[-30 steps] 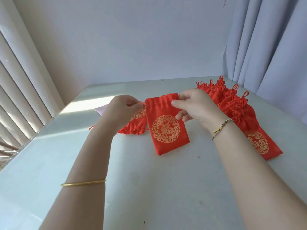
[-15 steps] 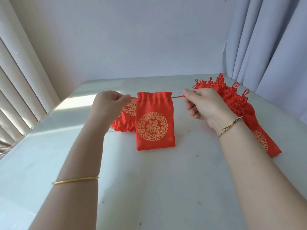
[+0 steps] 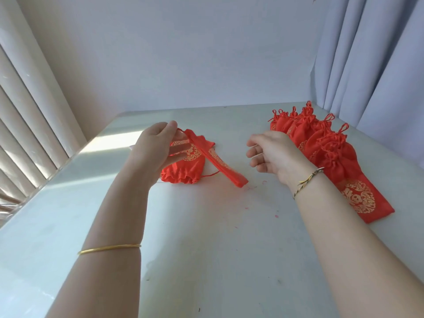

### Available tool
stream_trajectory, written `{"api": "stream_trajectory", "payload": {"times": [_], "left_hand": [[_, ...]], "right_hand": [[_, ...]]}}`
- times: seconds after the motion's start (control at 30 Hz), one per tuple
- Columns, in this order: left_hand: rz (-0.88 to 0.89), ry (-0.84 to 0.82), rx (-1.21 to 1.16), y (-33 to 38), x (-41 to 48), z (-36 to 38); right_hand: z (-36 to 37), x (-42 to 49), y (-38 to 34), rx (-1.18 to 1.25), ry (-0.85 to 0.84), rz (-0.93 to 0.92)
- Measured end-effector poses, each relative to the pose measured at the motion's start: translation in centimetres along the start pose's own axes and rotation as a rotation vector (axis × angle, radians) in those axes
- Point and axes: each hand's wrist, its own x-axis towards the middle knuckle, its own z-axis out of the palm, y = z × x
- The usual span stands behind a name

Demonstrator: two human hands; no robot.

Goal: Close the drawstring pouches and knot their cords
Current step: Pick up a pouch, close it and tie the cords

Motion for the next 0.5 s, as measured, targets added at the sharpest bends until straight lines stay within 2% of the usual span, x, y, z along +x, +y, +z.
{"api": "stream_trajectory", "payload": {"times": [0.13,0.23,0.33,0.5], "left_hand": [[-0.054,-0.094,-0.287,0.29,0.2,0.21],[-0.081,-0.106,-0.438,0.38,0.53,0.49],[-0.092,-0.083,-0.507,0.34,0.72,0.77],[-0.102,-0.038,-0.53,0.18,0.69,0.97]], "right_hand": [[0.73,-0.02,0.51,-0.043,-0.012,-0.025],[0.91,-0.19,0.36,0.019,-0.043,-0.057],[0.96,-0.42,-0.04,0.1,-0.143,-0.072],[0.8,-0.75,-0.21,0.042,-0.309,-0.045]]}}
